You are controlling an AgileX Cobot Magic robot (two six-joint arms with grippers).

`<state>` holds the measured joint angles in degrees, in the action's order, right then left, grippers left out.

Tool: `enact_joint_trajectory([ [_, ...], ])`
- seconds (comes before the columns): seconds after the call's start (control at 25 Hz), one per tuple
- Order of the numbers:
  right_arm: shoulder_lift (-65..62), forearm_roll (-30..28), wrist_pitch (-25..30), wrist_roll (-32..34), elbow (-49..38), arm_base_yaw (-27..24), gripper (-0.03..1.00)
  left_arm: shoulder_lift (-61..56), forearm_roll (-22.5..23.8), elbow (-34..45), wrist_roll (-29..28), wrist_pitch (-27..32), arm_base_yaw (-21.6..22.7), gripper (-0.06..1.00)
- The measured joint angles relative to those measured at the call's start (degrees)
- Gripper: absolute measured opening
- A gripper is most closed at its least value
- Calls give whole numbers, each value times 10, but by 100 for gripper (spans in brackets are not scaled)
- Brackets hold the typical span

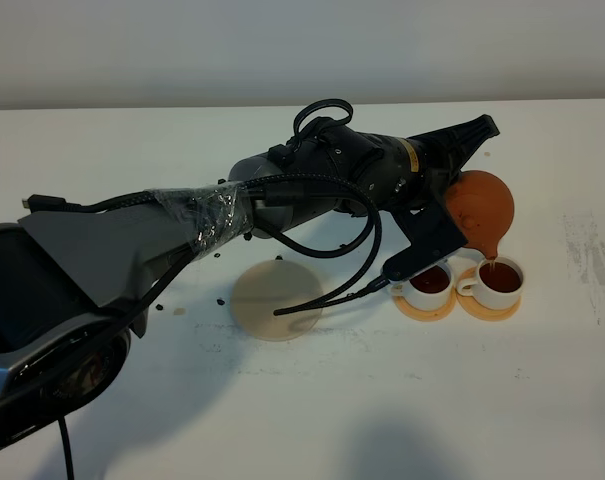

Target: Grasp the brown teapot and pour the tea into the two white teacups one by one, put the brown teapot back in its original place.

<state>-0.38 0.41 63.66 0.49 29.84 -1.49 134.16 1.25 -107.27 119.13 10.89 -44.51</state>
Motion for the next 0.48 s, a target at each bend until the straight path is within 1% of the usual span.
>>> enact_joint_trajectory([
  [0.28, 0, 0, 0, 0, 0, 0, 23, 0, 2, 0, 0, 0, 0, 8],
  [0.48, 0, 0, 0, 0, 0, 0, 23, 0, 12, 0, -13, 0, 0, 8],
])
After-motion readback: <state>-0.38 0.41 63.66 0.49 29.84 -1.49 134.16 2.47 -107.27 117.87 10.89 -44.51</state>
